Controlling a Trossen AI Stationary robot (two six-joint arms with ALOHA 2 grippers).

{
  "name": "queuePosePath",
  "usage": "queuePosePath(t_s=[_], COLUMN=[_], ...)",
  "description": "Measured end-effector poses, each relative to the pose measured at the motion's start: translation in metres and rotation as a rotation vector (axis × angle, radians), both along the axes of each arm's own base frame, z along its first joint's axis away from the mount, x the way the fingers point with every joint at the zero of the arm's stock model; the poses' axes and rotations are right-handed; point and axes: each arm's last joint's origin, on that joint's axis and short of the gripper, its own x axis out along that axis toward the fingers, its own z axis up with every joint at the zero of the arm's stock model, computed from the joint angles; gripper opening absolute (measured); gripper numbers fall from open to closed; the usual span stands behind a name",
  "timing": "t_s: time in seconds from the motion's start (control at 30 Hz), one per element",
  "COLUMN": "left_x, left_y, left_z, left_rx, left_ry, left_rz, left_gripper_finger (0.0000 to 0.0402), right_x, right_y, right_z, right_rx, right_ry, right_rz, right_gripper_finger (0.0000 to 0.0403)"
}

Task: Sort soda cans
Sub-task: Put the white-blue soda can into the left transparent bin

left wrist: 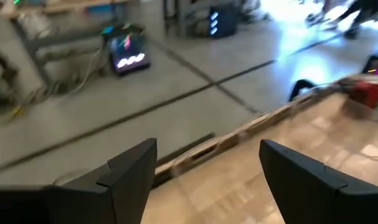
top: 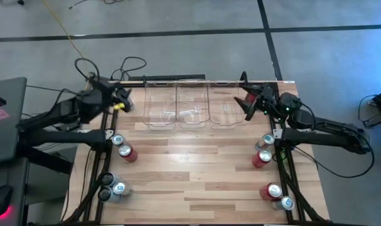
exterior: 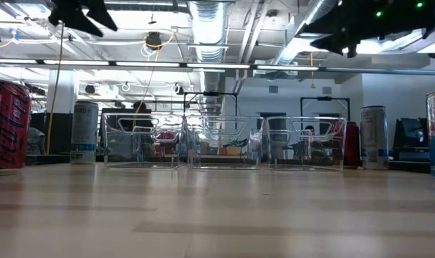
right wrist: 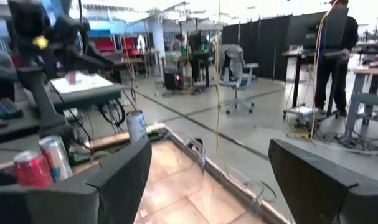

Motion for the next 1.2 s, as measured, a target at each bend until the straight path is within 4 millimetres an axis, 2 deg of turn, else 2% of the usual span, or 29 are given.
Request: queuePosePath(t_s=[0.13,0.37,0.67,0.87,1.2], left_x=[-0.002,0.01,0.015,0.011,0.016], left_y=[0.014,0.048,0.089,0.087,0.093], left_z=[0.0,-0.024,-0.046,-0.044,-0.049], left_rx=[-0.127,-0.321,-0.431,-0.436,-0.464], left_ry=[0.042,0.206,0.377,0.368,0.378], left_rz=[0.06,0.203,0.327,0.293,0.314], left_gripper_finger=[0.028,0.028,0.028,0.0294,0.0377], right_x=[0.008,0.017,0.022,0.023,0.025], right_y=[-0.003,-0.006,-0.008,-0.009,-0.009], right_z=[-0.007,-0.015,-0.021,-0.023,-0.025], right_rx=[0.024,0.045,0.0,-0.011,-0.008], right_ry=[0.043,0.096,0.164,0.186,0.203], right_rz=[0.003,0.004,0.006,0.006,0.008], right_gripper_finger=[0.0346,0.035,0.035,0.035,0.035])
